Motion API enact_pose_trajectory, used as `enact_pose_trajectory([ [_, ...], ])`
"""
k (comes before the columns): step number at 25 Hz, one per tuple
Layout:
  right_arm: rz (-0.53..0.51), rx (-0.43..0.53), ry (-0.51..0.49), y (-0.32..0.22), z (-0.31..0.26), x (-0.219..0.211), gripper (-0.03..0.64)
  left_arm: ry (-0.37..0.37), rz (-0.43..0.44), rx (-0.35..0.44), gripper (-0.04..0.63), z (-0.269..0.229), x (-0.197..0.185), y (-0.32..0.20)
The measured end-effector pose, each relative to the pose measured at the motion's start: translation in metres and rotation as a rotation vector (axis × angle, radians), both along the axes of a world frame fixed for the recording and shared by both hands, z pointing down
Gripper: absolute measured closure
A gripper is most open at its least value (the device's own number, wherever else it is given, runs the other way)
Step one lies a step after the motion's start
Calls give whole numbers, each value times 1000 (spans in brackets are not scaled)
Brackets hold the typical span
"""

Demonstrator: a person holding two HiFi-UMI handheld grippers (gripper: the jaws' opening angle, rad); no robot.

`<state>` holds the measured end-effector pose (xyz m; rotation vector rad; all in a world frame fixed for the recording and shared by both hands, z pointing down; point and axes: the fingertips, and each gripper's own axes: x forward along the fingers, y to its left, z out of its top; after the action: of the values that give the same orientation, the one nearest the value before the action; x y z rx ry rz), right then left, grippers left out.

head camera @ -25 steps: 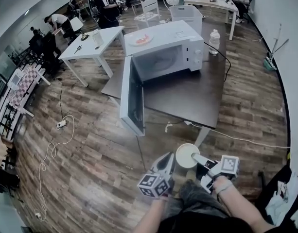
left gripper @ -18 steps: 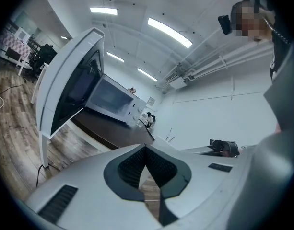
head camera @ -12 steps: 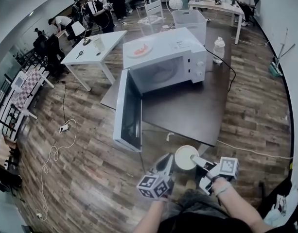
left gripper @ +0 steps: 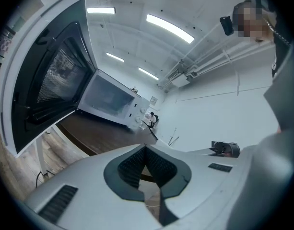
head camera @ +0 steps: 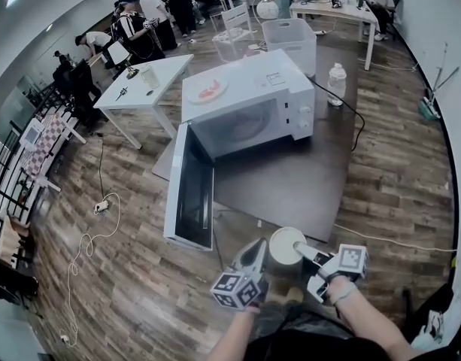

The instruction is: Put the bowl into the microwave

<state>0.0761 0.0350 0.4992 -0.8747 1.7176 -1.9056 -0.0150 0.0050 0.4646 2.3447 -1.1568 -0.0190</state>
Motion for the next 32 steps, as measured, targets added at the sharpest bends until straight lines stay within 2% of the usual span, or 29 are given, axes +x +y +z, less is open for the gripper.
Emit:
enact_pose_trajectory([
  [15,0,-8,-6,-43,4,15,480,-18,4,-24,594,7,16,-35],
  [22,-9,23,110,-87,5,21,480,-14,-21,-16,595,13,18,-80],
  [32,-48,110,224,-163,-3,7,482,6,-76,-22,594,19,3,-141],
])
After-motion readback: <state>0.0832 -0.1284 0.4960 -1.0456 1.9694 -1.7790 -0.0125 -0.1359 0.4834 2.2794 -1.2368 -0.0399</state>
